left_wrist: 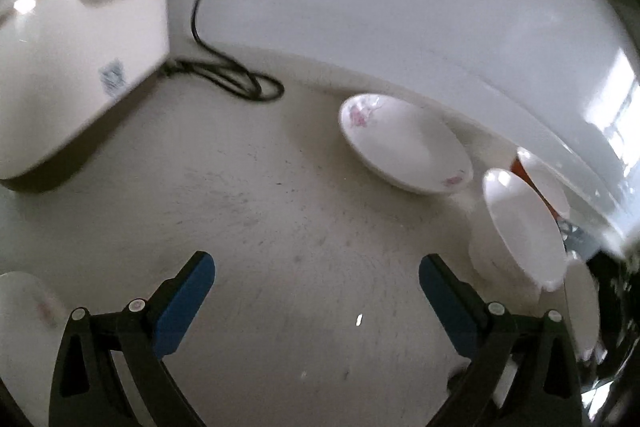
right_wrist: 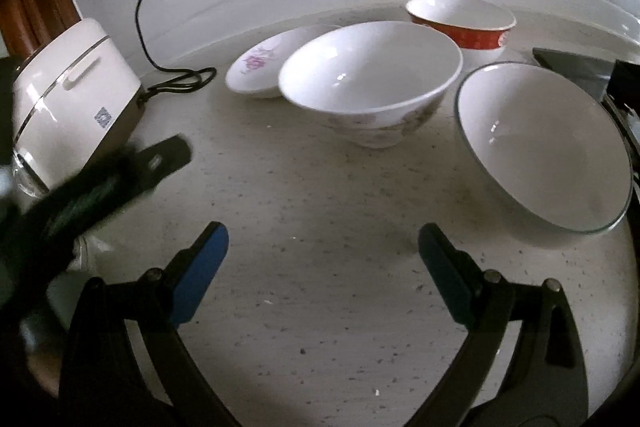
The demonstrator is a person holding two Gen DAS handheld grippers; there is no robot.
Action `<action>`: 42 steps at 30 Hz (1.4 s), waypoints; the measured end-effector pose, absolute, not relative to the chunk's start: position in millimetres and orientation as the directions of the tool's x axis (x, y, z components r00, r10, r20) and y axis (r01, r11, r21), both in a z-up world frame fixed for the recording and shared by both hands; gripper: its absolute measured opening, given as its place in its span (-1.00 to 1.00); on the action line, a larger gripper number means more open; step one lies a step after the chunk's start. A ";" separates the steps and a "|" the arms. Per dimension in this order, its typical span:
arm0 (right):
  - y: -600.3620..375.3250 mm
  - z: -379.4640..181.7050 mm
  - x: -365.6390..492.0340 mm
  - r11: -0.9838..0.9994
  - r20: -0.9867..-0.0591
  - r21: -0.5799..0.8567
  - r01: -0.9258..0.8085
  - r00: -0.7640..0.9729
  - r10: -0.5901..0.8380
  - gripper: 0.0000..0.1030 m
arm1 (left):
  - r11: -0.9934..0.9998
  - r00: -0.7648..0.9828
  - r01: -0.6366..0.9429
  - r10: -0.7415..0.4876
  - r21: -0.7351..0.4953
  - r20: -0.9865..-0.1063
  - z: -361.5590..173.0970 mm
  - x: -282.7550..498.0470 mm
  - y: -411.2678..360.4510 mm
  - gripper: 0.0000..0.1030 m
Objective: Organize plates and bowls
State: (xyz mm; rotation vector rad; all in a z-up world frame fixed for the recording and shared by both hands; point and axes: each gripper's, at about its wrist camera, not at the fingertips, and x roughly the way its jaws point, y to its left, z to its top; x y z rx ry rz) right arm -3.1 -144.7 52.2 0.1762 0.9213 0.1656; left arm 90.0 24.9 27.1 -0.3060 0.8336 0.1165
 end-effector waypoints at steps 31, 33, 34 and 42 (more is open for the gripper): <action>-154.9 54.4 -4.4 0.968 -0.768 0.250 -0.036 0.601 0.220 0.89 | 0.929 0.582 -0.364 0.169 -0.068 -0.796 16.4 187.4 33.1 1.00; -155.0 53.8 -4.0 0.968 -0.768 0.249 -0.037 0.601 0.221 0.90 | 0.926 0.581 -0.371 0.173 -0.069 -0.795 18.3 169.8 35.0 1.00; -154.9 53.9 -4.3 0.968 -0.768 0.249 -0.037 0.601 0.221 0.90 | 0.926 0.581 -0.372 0.174 -0.069 -0.795 18.5 164.4 35.6 1.00; -162.7 54.6 -2.6 0.960 -0.758 0.280 -0.026 0.608 0.238 0.90 | 0.945 0.586 -0.322 0.146 -0.064 -0.797 22.3 97.6 28.9 1.00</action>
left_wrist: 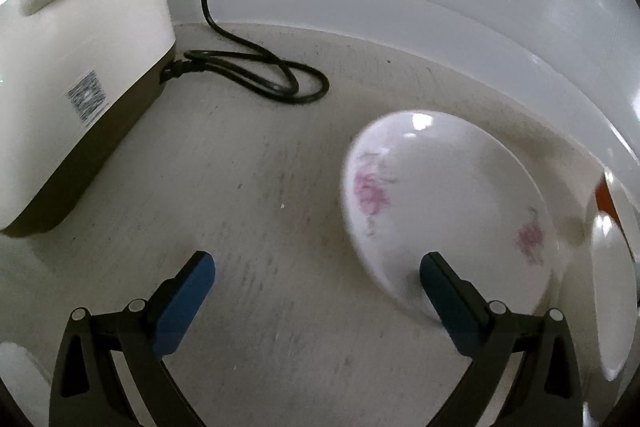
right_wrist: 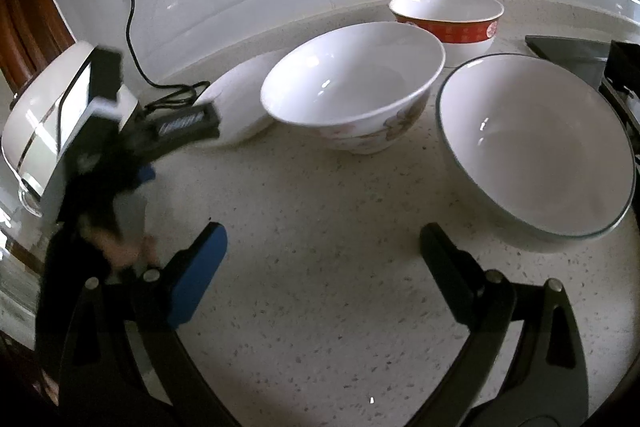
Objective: Organize plates and bowls
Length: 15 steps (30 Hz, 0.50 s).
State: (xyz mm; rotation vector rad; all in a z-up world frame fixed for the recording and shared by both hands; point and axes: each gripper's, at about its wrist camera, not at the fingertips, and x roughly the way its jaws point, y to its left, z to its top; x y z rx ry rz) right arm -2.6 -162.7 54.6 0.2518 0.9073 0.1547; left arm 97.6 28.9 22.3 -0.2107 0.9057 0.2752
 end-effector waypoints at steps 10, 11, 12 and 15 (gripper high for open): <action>-177.7 57.2 -4.2 0.924 -0.730 0.382 0.006 0.616 0.297 0.90 | 0.974 0.594 -0.219 0.086 -0.058 -0.800 19.2 45.2 22.8 1.00; -180.0 57.0 -3.9 0.920 -0.726 0.393 0.008 0.616 0.305 0.90 | 0.979 0.595 -0.198 0.073 -0.057 -0.801 18.2 41.2 15.0 1.00; -182.2 57.1 -4.0 0.912 -0.721 0.410 0.011 0.616 0.317 0.90 | 0.984 0.598 -0.169 0.060 -0.052 -0.799 19.8 29.8 9.0 1.00; -182.8 57.1 -5.7 0.904 -0.714 0.427 0.015 0.619 0.327 0.86 | 0.993 0.599 -0.107 0.019 -0.056 -0.801 20.2 19.8 -6.3 1.00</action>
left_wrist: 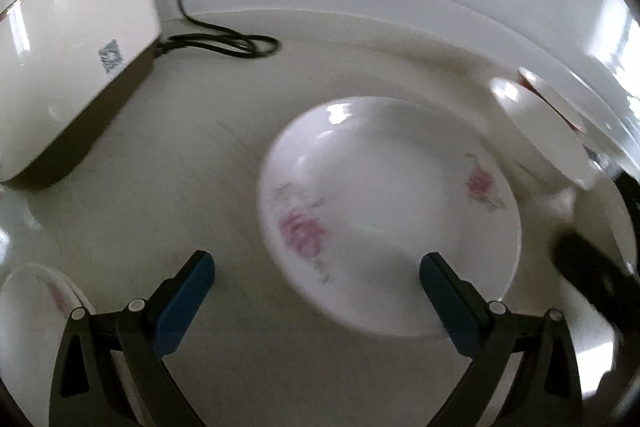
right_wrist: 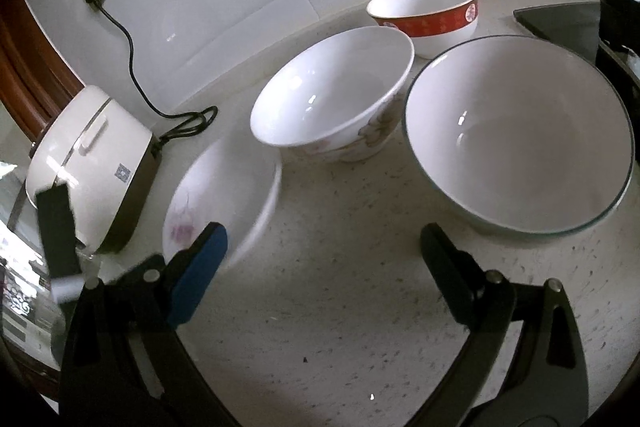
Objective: Organize plates and bowls
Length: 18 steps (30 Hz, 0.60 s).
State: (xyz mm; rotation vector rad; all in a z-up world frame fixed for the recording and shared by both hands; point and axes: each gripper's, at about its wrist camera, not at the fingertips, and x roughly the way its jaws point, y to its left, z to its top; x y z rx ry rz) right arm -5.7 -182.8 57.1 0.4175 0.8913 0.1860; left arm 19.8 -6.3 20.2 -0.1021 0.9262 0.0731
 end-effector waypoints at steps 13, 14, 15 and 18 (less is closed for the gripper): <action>-176.2 58.1 -4.7 0.919 -0.714 0.394 -0.002 0.629 0.307 0.40 | 0.959 0.562 0.262 -0.246 -0.112 -0.790 22.6 1.2 -52.1 1.00; -176.2 58.8 -4.8 0.922 -0.715 0.388 -0.002 0.631 0.302 0.39 | 0.950 0.555 0.289 -0.265 -0.116 -0.788 22.5 -0.2 -54.9 1.00; -174.8 58.5 -3.2 0.924 -0.717 0.382 0.000 0.630 0.296 0.39 | 0.939 0.545 0.323 -0.289 -0.121 -0.787 23.4 -4.0 -59.7 1.00; -177.5 56.7 -2.0 0.927 -0.731 0.373 0.018 0.621 0.282 0.39 | 0.957 0.564 0.263 -0.254 -0.121 -0.786 24.3 -5.6 -55.0 1.00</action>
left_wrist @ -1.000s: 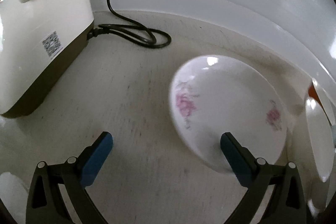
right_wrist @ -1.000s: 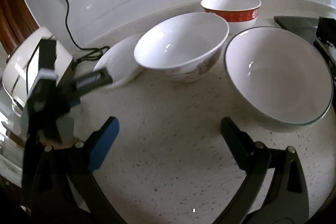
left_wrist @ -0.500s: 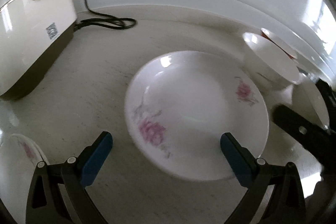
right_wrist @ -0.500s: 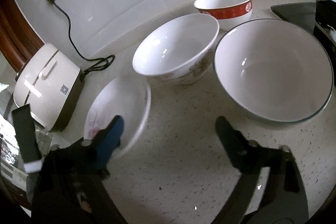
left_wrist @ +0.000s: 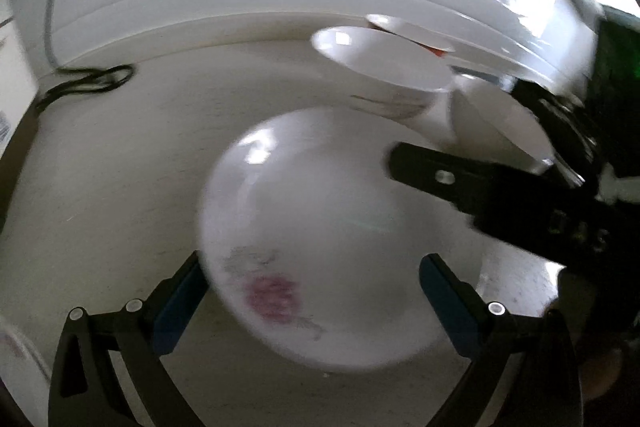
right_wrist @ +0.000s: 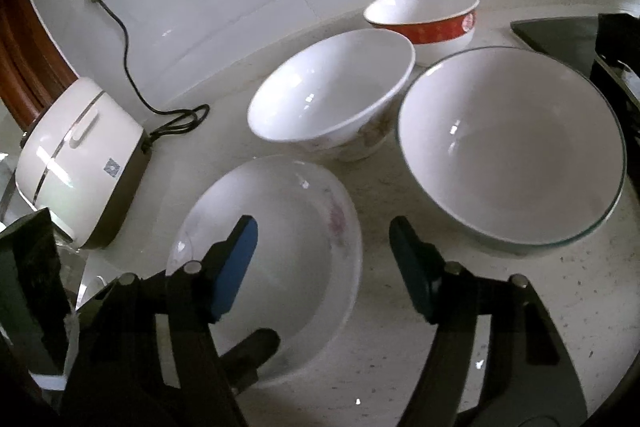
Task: Organize plates and bowls
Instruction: 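Close the left gripper on the flower plate rim while the right gripper grips it too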
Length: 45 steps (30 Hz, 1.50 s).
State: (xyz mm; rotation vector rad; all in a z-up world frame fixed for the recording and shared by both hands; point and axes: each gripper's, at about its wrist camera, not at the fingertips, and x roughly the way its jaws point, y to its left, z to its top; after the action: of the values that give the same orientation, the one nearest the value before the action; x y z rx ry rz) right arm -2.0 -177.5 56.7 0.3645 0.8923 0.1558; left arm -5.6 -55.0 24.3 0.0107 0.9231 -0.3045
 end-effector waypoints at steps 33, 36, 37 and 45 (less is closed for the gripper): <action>-175.5 49.9 1.0 0.955 -0.769 0.296 0.006 0.594 0.235 -0.61 | 0.969 0.642 0.056 -0.218 -0.240 -0.735 33.3 9.7 -5.0 -0.49; -171.6 50.5 1.9 0.954 -0.765 0.299 -0.006 0.596 0.244 -0.47 | 0.971 0.640 0.068 -0.220 -0.231 -0.736 29.5 16.6 -5.5 -0.36; -167.0 50.7 2.4 0.958 -0.767 0.288 -0.019 0.594 0.242 -0.44 | 0.970 0.639 0.075 -0.223 -0.229 -0.736 25.8 21.7 -5.6 -0.34; -170.4 51.8 0.5 0.953 -0.769 0.303 0.000 0.591 0.244 -0.69 | 0.959 0.645 0.052 -0.244 -0.278 -0.724 21.4 18.4 5.0 -0.61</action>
State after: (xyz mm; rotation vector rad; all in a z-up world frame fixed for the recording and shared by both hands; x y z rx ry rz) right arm 0.5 -170.4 51.8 0.2850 0.9304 0.1439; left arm 18.4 5.0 21.4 -0.2411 0.8555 -0.1705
